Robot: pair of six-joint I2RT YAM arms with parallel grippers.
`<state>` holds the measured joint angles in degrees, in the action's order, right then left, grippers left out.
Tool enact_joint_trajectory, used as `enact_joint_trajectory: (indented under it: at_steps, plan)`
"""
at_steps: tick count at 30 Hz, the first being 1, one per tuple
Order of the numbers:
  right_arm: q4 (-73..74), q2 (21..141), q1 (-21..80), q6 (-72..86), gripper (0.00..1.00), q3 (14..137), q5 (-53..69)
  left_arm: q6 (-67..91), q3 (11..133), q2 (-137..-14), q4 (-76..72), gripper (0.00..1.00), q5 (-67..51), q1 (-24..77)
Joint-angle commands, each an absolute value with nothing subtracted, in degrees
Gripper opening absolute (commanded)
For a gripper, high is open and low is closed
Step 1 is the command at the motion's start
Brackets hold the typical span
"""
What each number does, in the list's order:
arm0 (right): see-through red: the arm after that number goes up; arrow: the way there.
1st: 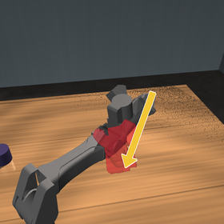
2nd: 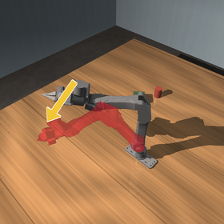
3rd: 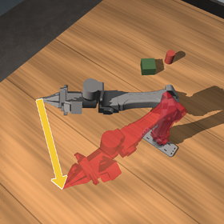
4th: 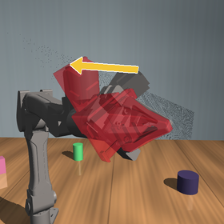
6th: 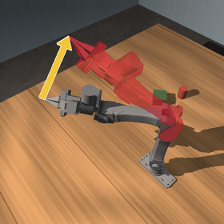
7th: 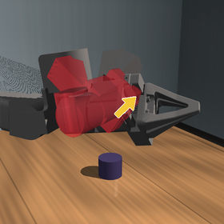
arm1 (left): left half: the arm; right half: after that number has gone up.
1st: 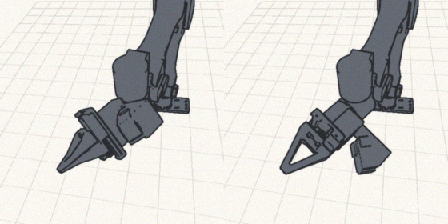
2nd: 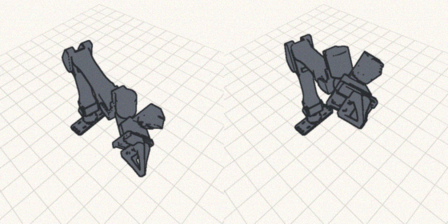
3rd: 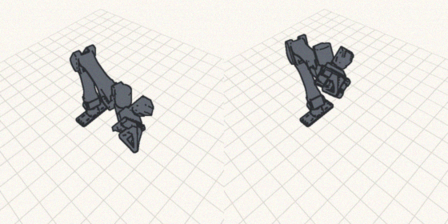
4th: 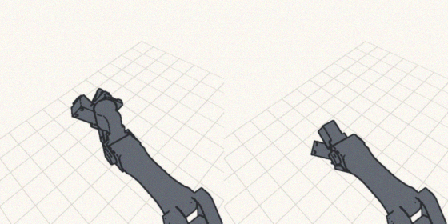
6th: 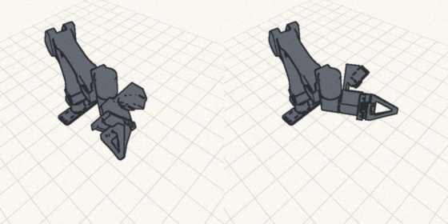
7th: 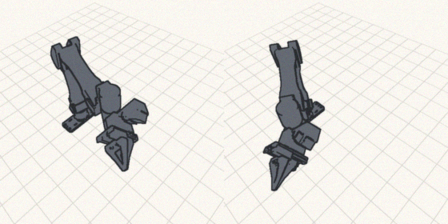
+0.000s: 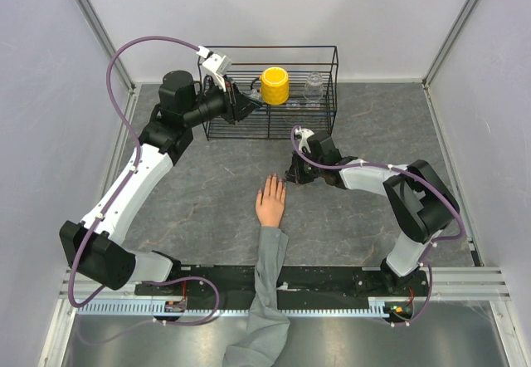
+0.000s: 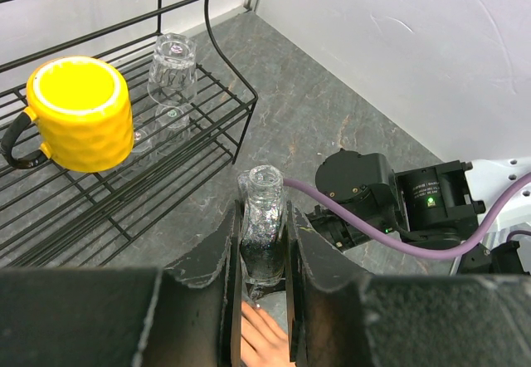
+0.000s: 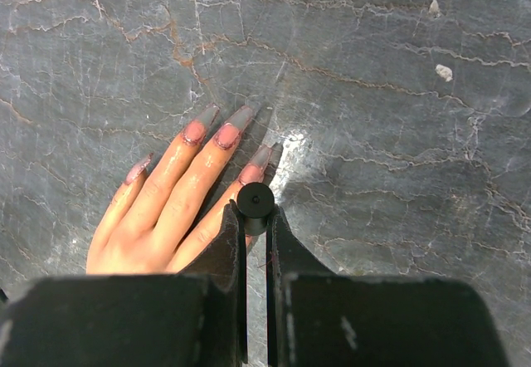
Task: Paint the nails
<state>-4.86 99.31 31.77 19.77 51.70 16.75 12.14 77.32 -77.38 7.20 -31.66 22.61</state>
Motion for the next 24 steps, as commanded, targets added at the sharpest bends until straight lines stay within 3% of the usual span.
enact_joint_trajectory:
  at_steps: [1,24]
  plan:
    - [-5.8,99.8,32.0,19.8,0.00,54.0,17.7,12.7,79.7,-77.3,5.9,0.02,-32.8,22.4]
    - [-5.9,100.4,32.3,20.0,0.00,54.3,17.9,12.9,79.4,-76.9,6.2,0.02,-33.0,22.0]
